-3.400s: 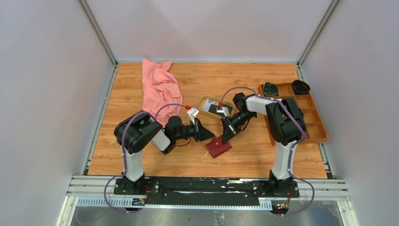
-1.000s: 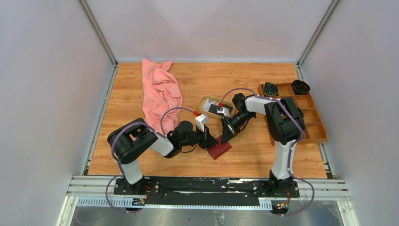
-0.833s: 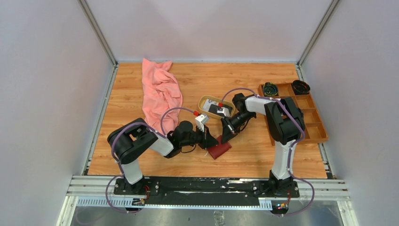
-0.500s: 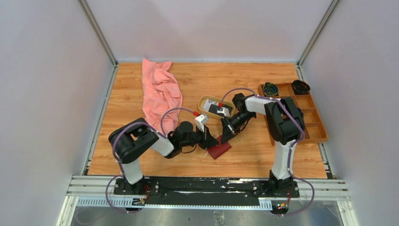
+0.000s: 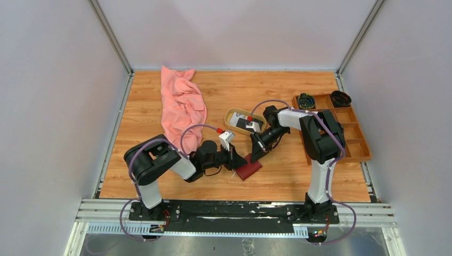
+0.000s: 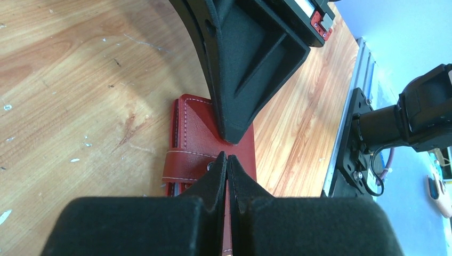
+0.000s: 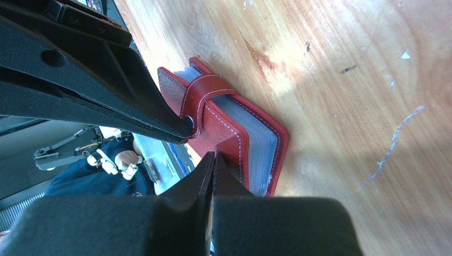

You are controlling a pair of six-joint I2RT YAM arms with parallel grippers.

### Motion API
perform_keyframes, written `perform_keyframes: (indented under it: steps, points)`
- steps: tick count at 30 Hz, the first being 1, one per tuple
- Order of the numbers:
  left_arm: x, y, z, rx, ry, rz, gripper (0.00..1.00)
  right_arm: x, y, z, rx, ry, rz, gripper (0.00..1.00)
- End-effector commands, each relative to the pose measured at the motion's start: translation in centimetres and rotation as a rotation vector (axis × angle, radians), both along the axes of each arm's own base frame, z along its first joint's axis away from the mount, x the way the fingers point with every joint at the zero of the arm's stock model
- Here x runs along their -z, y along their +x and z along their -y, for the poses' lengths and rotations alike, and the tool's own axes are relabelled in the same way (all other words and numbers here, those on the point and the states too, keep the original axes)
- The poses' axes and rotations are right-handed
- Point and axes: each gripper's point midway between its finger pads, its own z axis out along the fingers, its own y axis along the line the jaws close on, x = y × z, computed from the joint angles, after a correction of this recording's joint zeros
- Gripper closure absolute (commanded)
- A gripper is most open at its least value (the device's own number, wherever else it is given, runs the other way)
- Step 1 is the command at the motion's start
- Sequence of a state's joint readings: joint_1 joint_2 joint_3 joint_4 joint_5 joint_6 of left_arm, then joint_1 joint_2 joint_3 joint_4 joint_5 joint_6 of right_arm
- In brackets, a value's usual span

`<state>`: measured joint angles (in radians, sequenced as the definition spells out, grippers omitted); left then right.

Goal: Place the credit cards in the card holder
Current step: Close the card holder at the center of the board.

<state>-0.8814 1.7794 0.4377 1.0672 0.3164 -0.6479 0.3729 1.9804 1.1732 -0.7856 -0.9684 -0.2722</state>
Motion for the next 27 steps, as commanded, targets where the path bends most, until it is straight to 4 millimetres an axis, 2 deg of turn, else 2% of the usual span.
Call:
perform_keyframes:
  steps: [1, 20, 24, 25, 27]
  points:
    - [2.3, -2.3, -0.9, 0.036, 0.065, -0.066, 1.00, 3.9, 0.0, 1.3, -0.064, -0.121, 0.064, 1.00]
    - [-0.1, -2.2, 0.4, 0.031, -0.014, -0.090, 1.00, 3.8, 0.0, 1.2, -0.063, -0.118, 0.064, 1.00]
    - [-1.6, -2.1, 0.5, 0.029, -0.043, -0.066, 1.00, 3.7, -0.1, 1.2, -0.064, -0.113, 0.065, 1.00]
    - [-2.0, -2.1, 0.4, 0.030, -0.042, -0.055, 0.97, 3.7, -0.1, 1.2, -0.063, -0.110, 0.064, 1.00]
    - [-3.0, -1.9, 0.0, 0.024, -0.025, -0.012, 0.78, 3.6, -0.1, 1.1, -0.064, -0.107, 0.064, 1.00]
